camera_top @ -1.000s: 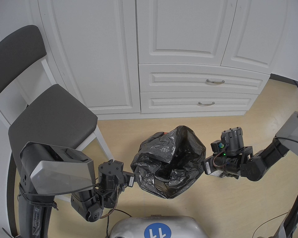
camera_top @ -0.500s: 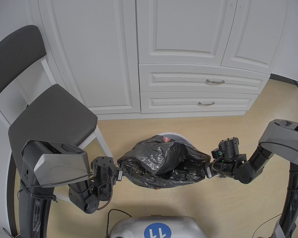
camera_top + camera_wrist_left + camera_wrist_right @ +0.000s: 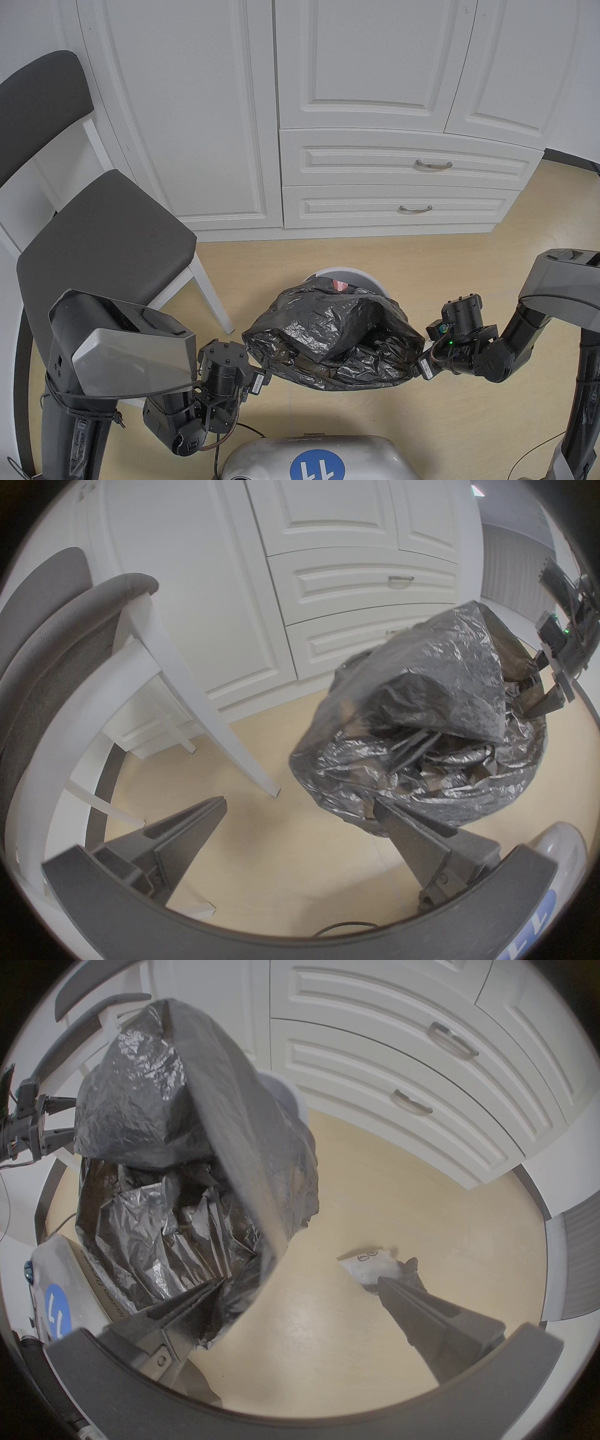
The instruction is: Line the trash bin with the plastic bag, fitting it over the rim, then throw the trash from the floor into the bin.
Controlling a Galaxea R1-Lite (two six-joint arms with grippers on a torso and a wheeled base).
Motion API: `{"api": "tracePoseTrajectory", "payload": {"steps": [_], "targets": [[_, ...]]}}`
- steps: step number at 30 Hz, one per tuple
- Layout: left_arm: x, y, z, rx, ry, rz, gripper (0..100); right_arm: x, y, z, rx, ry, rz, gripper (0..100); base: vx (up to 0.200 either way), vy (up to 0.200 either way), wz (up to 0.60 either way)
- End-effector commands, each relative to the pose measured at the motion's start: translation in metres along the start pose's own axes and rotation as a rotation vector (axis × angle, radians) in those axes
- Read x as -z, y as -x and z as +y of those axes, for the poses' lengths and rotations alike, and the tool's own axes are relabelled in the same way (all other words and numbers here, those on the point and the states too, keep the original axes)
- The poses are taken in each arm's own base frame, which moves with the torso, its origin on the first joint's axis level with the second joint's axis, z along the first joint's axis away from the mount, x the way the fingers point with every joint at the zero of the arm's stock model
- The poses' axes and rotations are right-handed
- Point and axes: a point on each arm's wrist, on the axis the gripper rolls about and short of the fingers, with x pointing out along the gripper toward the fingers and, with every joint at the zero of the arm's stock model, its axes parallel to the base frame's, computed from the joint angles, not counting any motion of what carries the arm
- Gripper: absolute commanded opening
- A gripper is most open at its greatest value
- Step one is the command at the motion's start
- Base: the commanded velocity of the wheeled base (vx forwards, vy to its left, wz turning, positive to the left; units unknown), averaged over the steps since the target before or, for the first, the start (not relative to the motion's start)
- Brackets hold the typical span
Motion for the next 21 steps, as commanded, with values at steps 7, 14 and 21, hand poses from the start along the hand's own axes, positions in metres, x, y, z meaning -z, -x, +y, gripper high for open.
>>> {"api": "tracePoseTrajectory", "payload": {"steps": [7,14,21], "targets": [[0.027,-0.022,-0.007,-0.013,-0.025,0.064,100,0.024,-0.057,0.016,0.05,0.001,0.048,100,0.0,0.0,0.0],[0.037,-0.036,-0.005,-0.034,-0.022,0.082,100,0.022,-0.064,0.017,0.073,-0.045,0.008,100,0.0,0.0,0.0],[0.022,-0.022,0.002,-0.029,-0.013,0.058,100,-0.007,-0.005,0.012,0.054,-0.039,-0.085,100,0.0,0.0,0.0]]}}
